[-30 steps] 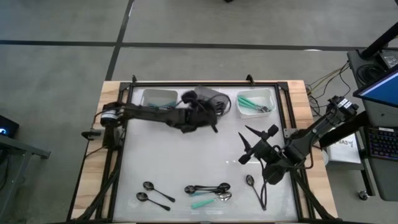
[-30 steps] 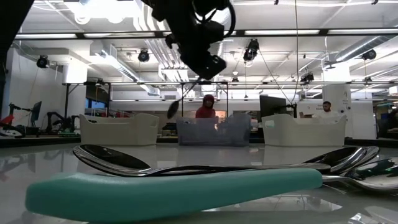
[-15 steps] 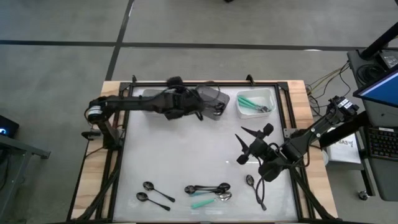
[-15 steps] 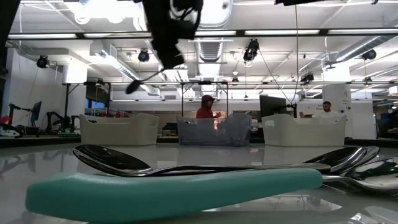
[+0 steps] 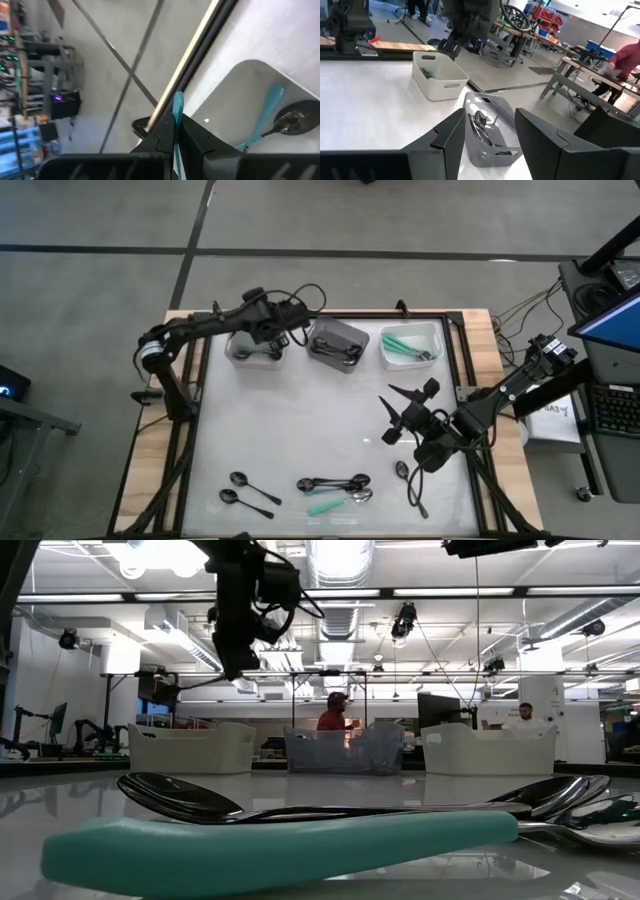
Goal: Sort silverware by color (type)
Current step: Put the blue spoon into the gray bin
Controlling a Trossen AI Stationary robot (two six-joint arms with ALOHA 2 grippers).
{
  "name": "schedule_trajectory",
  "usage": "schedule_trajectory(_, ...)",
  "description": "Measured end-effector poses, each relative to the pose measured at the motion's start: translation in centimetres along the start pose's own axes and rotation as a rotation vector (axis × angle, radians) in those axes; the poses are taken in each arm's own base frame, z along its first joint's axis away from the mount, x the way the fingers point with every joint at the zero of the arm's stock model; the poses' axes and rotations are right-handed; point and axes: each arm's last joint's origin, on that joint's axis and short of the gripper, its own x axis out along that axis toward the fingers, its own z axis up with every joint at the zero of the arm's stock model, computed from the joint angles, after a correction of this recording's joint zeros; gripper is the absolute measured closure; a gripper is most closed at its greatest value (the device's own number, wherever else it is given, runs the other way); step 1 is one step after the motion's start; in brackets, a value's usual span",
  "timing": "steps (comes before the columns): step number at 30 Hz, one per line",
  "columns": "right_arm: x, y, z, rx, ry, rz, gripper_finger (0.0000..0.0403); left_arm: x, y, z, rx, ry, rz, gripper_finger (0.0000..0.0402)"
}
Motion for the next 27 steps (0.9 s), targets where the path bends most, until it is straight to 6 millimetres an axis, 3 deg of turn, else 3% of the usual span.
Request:
schedule_trajectory(19,0.0,0.0,-0.2,-0.015,0.015,0.02,0.0239,3.4,-3.0,-3.0,0.062,0.138,-0.034,0.0401)
schedule_trajectory(27,0.0,0.0,-0.2,0.005,0.016,0.021,0.0239,3.5,-3.1,-2.8,0.038,0.117,-0.051,0.0356)
